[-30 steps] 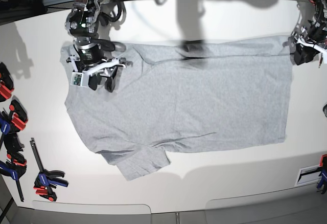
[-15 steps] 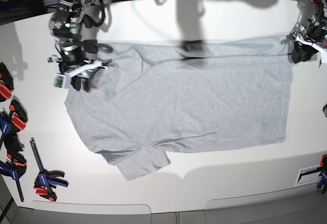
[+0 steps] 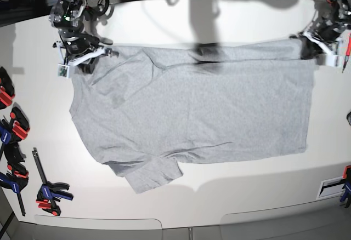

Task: Fold the T-shirt properly
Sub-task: 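Pull both held corners apart and back to straighten the shirt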

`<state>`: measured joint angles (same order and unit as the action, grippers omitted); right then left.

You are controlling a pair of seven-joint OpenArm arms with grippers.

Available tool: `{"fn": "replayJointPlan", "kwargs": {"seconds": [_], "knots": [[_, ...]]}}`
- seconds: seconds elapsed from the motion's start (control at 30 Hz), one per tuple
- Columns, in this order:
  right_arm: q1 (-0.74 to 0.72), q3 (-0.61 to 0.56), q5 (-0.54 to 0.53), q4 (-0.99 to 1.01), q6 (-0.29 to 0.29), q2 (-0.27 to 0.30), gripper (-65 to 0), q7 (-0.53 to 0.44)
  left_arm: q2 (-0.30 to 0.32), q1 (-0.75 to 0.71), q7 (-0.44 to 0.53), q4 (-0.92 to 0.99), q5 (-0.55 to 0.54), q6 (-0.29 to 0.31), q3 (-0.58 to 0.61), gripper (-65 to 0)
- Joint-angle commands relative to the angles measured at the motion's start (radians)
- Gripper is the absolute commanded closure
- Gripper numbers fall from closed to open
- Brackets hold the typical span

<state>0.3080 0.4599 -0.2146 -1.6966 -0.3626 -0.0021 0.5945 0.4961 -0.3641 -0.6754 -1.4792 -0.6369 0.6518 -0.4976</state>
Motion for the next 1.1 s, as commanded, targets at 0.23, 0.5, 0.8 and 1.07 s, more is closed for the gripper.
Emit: {"fn": "replayJointPlan", "kwargs": {"seconds": [0.23, 0.5, 0.8, 1.07], "knots": [[-0.006, -0.003, 0.084, 0.065, -0.004, 0.069, 0.0, -0.016, 0.02, 0.001, 0.047, 0.009, 0.212, -0.198, 0.061, 0.0], [0.004, -0.003, 0.074, 0.074, -0.005, 0.114, 0.0, 0.061, 0.02, -0.013, 0.0, 0.14, 0.189, -0.2, 0.061, 0.0], [0.141, 0.0, 0.001, 0.017, -0.023, 0.155, 0.0, 0.058, 0.019, -0.159, -0.005, 0.135, 0.04, -0.195, 0.051, 0.0], [0.26, 0.002, -0.002, -0.053, -0.024, 0.166, 0.0, 0.062, 0.011, -0.29, -0.005, 0.069, 0.04, -0.192, -0.003, 0.0]]}}
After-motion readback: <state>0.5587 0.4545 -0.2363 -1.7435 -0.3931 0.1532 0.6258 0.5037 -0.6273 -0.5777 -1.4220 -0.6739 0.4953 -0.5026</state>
